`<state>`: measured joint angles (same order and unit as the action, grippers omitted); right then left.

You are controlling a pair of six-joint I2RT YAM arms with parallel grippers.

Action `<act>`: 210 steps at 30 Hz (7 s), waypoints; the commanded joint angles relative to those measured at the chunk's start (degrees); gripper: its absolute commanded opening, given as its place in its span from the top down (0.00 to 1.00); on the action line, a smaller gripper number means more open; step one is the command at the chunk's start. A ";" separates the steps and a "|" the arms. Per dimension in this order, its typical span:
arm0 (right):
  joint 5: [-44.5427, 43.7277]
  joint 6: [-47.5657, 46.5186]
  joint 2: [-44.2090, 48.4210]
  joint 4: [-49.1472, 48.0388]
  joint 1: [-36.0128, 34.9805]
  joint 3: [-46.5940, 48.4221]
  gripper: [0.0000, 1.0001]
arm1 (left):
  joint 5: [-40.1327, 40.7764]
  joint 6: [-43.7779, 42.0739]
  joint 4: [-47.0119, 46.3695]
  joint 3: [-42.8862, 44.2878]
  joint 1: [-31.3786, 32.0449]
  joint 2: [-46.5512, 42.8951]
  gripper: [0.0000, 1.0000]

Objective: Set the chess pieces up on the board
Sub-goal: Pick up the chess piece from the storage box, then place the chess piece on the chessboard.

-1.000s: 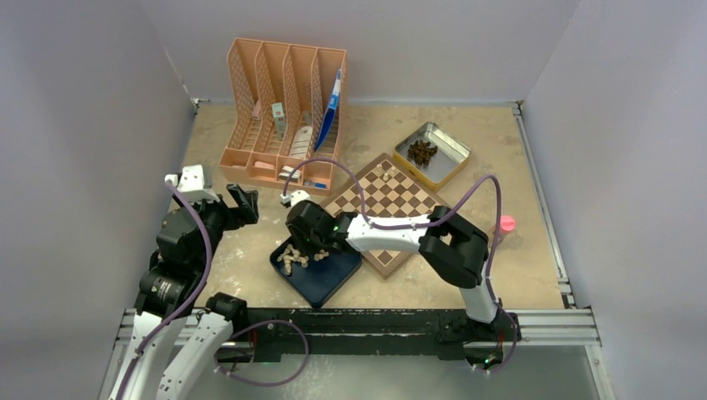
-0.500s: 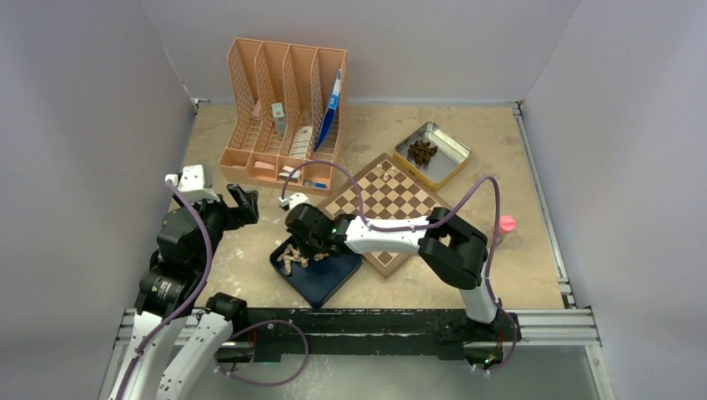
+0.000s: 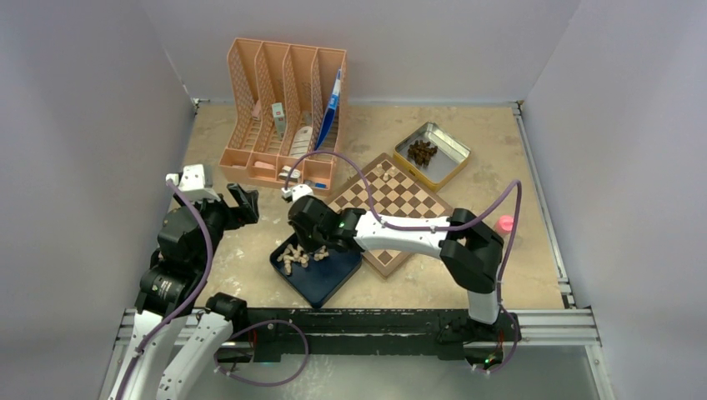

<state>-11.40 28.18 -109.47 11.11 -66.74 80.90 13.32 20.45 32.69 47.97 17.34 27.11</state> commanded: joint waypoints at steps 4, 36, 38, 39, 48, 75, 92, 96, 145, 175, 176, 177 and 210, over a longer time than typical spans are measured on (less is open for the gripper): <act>-3.12 0.00 3.73 4.55 0.10 2.97 0.80 | 0.48 0.30 -1.53 -0.02 0.14 0.34 0.17; -6.53 -7.24 4.44 6.17 29.28 3.98 0.77 | 0.39 0.16 -1.54 -0.04 0.10 0.34 0.17; -6.83 -7.23 2.37 6.46 29.76 5.65 0.76 | 0.39 0.12 -1.57 -0.05 0.15 0.35 0.17; -7.20 -7.20 1.46 6.52 29.94 6.27 0.76 | 0.43 0.12 -1.57 -0.04 0.15 0.39 0.17; -6.61 -7.38 -1.75 7.19 31.06 9.75 0.75 | 0.65 0.03 -1.57 0.00 0.15 0.42 0.17; -6.41 -6.74 1.46 5.23 31.06 2.49 0.76 | 0.30 -0.06 -1.66 -0.05 0.15 0.88 0.17; -5.71 -7.01 3.21 4.49 30.84 -0.31 0.76 | 0.48 0.12 -1.49 -0.04 0.15 0.80 0.17; -5.13 -7.10 3.55 4.18 30.79 -0.56 0.76 | 0.56 0.21 -1.44 0.01 0.15 0.58 0.17; -7.21 -7.14 -3.57 7.28 29.91 10.41 0.83 | 0.48 0.21 -1.48 -0.01 0.10 1.13 0.17; -8.83 -6.70 -5.67 4.82 31.56 9.37 0.83 | 0.48 0.12 -1.48 -0.02 0.15 0.75 0.17; -8.72 -6.66 -5.77 4.73 31.53 9.36 0.83 | 0.48 0.12 -1.49 -0.02 0.15 0.75 0.17; -8.61 -6.72 -5.77 4.71 31.55 9.32 0.83 | 0.48 0.12 -1.39 -0.04 0.15 0.75 0.17; -8.17 -6.73 -7.11 5.94 31.88 11.41 0.79 | 0.69 0.12 -1.39 0.00 0.15 0.71 0.17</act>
<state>-18.65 21.58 -116.25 16.38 -35.16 89.80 13.34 20.43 32.69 47.97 17.34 28.23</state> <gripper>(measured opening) 0.198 0.832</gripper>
